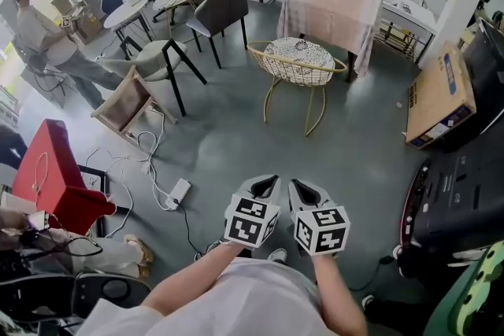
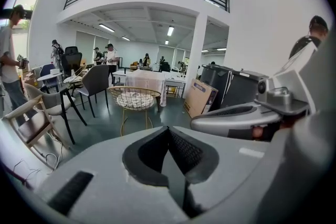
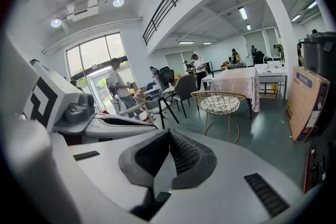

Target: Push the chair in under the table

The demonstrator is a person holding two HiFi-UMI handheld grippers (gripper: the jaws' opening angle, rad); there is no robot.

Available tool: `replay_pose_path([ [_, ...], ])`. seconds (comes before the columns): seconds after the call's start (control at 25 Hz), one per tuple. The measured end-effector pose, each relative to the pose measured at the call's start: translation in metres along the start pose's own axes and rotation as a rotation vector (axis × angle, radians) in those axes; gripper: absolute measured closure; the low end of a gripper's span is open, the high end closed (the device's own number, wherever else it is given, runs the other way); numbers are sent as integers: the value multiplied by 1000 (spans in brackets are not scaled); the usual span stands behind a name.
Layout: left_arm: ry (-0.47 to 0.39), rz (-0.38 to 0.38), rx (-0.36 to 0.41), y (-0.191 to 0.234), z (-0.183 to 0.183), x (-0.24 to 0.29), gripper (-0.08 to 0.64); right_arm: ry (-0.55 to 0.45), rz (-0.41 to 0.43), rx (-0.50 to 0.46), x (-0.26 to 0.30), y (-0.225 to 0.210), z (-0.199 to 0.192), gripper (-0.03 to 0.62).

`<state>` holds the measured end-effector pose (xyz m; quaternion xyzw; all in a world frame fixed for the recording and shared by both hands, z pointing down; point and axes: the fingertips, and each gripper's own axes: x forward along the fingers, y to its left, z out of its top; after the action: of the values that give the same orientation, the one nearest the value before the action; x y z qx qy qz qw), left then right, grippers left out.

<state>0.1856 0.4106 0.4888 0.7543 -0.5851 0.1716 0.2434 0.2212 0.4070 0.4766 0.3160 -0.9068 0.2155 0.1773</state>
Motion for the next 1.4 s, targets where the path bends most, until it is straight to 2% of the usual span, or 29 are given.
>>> replay_pose_path([
  [0.44, 14, -33, -10, 86, 34, 48, 555, 41, -16, 5, 96, -7, 36, 589],
  [1.04, 27, -127, -3, 192, 95, 99, 555, 72, -107, 11, 207, -13, 103, 589],
  [1.4, 29, -195, 19, 234, 119, 125, 555, 61, -187, 1, 251, -22, 135, 589],
])
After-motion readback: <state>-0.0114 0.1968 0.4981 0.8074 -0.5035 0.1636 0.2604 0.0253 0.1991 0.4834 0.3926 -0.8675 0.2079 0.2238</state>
